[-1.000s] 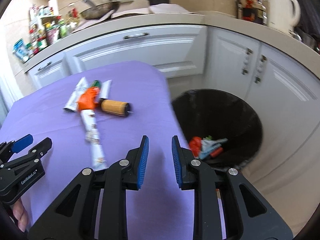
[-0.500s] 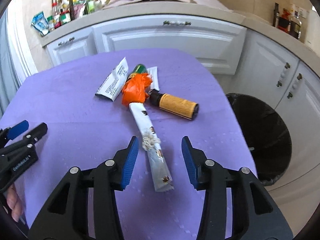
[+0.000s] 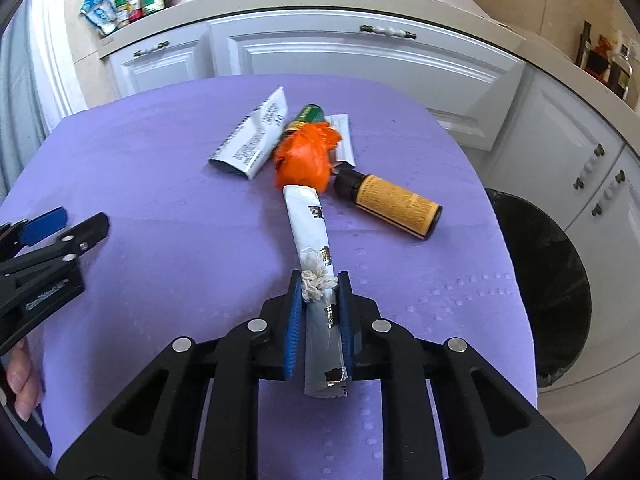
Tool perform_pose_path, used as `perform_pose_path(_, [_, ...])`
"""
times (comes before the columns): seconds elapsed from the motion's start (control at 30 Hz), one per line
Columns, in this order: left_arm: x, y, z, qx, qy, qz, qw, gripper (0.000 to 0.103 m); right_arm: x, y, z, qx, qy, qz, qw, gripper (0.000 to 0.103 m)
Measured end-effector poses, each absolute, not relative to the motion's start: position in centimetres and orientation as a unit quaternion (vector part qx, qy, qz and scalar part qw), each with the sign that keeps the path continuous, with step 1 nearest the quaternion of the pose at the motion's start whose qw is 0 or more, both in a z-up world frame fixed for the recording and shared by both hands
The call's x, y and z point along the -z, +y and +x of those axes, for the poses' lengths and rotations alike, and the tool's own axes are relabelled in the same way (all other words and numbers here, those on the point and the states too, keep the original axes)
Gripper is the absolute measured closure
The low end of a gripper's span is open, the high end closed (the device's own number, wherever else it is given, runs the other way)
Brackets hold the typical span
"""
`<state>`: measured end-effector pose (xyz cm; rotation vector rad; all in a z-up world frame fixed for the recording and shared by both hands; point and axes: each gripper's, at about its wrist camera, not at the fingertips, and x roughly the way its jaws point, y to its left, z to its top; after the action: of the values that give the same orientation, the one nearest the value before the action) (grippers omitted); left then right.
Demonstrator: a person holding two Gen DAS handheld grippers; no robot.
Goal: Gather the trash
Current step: 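Grasp the white twine-tied tube with the right gripper, then grasp the white-grey packet with the left gripper while the right gripper holds the white tube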
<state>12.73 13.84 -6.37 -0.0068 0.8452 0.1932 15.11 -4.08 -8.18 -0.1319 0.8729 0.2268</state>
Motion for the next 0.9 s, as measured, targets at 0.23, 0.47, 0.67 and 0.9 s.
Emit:
perform_pose_path(0.23, [6.0,13.3,13.1,-0.089,0.405,0.001,0.91,0.04,6.2,-4.8,14.3,-0.109,0.393,-0.048,0.912,0.087])
perform_pose_path(0.47, [5.2,12.3,13.9,-0.076,0.394,0.004,0.916,0.04,3.9,-7.5,15.7,-0.07,0.357,-0.032,0.931,0.087])
perform_pose_path(0.67, [4.5,11.0,15.6,-0.062,0.384,0.007,0.921,0.04,3.7,-10.3,18.2,-0.032,0.345,-0.022,0.938,0.087])
perform_pose_path(0.9, [4.4,8.9,18.7,-0.039,0.381,0.016,0.924,0.04,4.1,-12.5,20.6,-0.002,0.339,-0.02,0.941,0.087])
